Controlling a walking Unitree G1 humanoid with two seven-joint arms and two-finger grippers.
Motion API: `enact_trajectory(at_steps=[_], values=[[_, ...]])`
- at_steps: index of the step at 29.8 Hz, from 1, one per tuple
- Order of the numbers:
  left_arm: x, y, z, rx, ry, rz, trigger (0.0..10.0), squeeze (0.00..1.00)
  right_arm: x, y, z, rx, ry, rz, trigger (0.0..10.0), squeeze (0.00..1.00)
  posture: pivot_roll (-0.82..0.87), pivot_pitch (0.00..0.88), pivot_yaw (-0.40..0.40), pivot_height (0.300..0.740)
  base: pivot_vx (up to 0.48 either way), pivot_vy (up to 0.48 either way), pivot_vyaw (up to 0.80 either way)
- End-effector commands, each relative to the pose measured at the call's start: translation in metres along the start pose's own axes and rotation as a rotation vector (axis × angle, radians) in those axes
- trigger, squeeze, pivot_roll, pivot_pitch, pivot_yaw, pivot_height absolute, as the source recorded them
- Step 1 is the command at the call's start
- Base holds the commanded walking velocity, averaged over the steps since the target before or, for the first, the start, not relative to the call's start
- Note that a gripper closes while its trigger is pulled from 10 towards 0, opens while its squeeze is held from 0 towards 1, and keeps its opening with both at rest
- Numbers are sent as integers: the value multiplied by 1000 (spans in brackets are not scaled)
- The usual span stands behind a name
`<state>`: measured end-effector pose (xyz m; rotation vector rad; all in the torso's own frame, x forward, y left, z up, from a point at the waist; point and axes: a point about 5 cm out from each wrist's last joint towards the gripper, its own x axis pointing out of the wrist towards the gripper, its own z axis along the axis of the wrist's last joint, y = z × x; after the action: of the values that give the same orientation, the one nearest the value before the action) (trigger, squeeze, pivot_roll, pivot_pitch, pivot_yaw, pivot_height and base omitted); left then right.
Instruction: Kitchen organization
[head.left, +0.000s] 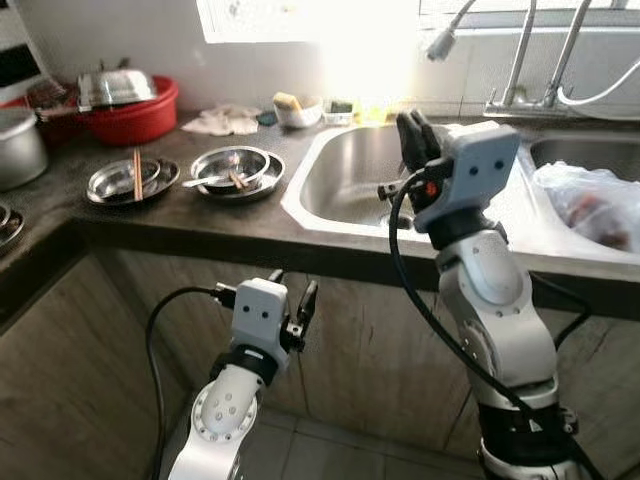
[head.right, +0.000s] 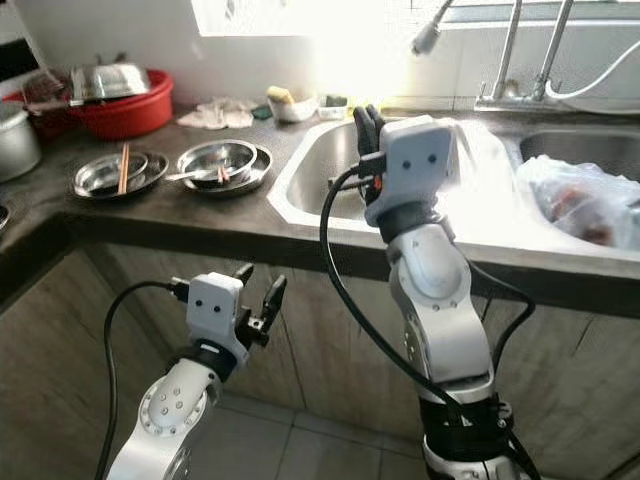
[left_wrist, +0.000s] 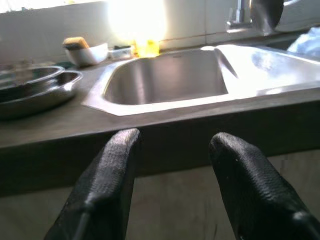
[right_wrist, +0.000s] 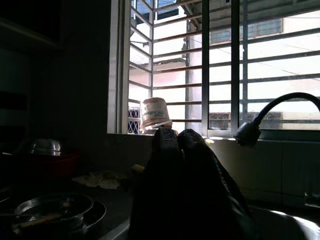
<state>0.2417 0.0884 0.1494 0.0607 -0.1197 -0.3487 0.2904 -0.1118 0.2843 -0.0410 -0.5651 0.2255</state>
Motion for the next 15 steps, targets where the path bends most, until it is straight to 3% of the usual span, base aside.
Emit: enact_trajectory(at_steps=[1,15], values=[[0,2,2,13,-10,7,10000,0,1,-1,1,14,-4,-2,10000,0,75,44,17,740,330,0,0],[0,0,1,11,-9,-2,10000,0,2,-9,-4,-17,8,-19,10000,0,74,34,17,740,332,0,0]])
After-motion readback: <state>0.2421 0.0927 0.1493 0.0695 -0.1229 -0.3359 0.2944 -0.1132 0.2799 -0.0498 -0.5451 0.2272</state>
